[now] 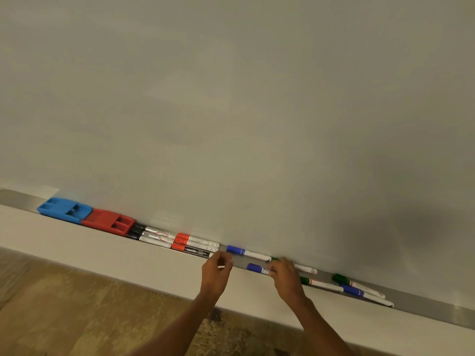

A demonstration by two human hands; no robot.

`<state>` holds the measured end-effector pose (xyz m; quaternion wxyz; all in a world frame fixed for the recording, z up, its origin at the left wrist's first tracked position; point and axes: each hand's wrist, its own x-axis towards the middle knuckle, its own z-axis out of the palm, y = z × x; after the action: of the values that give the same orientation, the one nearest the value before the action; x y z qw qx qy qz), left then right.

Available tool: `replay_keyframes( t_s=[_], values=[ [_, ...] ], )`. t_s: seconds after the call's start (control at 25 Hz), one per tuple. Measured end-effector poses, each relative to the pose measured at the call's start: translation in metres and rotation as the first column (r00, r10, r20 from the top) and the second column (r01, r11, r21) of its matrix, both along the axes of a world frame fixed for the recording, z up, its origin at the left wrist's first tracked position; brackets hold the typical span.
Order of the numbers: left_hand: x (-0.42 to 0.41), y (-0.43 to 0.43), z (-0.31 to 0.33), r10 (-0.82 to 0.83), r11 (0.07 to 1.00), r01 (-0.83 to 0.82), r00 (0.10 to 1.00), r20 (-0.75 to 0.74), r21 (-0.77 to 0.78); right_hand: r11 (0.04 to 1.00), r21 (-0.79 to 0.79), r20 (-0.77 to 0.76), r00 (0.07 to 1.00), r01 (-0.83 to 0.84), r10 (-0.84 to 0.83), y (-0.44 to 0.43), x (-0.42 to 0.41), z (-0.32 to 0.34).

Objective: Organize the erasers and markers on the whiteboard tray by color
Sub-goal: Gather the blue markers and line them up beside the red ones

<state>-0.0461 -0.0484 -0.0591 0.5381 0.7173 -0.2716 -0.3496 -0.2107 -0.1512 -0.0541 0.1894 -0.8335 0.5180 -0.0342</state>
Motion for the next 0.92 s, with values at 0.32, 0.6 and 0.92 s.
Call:
replay_keyframes(
  t_s=[0.32,0.6,0.92],
  values=[
    [-0.016,-0.002,-0.002,0.118,0.978,-0.194,0.823,-0.555,-0.08,1.0,0.004,0.225,0.974,0.006,-0.007,0.008,0.003,0.008],
    [-0.039,-0.014,0.007,0.056,0.96,-0.235,0.689,-0.722,-0.15,0.992,0.068,0.422,0.904,-0.105,0.067,0.027,0.036,0.015],
    [-0.014,-0.003,0.005,0.214,0.872,-0.487,0.47,-0.856,-0.049,0.986,-0.125,0.168,0.977,-0.111,0.131,0.006,0.024,0.008]
  ],
)
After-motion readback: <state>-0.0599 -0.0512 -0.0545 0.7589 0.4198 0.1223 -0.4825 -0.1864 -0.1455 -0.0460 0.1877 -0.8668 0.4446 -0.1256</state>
